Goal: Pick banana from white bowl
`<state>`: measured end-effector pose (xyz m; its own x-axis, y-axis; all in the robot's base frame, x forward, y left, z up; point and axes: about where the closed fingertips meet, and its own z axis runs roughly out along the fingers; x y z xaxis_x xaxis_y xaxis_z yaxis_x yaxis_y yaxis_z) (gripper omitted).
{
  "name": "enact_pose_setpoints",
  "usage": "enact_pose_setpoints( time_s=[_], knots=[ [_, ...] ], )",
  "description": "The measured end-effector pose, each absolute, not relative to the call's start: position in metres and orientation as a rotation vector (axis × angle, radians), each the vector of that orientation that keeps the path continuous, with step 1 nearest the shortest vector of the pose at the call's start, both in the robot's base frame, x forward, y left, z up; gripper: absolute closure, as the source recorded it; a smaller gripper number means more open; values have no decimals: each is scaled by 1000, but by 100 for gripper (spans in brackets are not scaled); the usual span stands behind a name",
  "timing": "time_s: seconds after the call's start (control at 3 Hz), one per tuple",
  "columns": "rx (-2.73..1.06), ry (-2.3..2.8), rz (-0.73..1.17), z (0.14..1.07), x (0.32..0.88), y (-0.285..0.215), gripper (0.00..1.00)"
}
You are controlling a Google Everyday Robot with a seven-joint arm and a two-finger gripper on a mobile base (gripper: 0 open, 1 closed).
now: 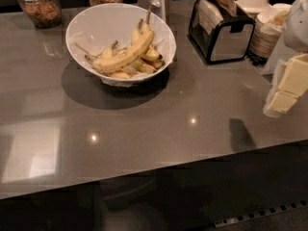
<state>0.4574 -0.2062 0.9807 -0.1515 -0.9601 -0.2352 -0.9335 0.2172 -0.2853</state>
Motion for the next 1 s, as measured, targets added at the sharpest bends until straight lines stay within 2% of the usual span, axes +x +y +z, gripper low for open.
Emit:
enact_pose_setpoints(
  time_s=[1.0],
  knots=[
    [-2018,1619,-22,998,568,-122,0]
  ],
)
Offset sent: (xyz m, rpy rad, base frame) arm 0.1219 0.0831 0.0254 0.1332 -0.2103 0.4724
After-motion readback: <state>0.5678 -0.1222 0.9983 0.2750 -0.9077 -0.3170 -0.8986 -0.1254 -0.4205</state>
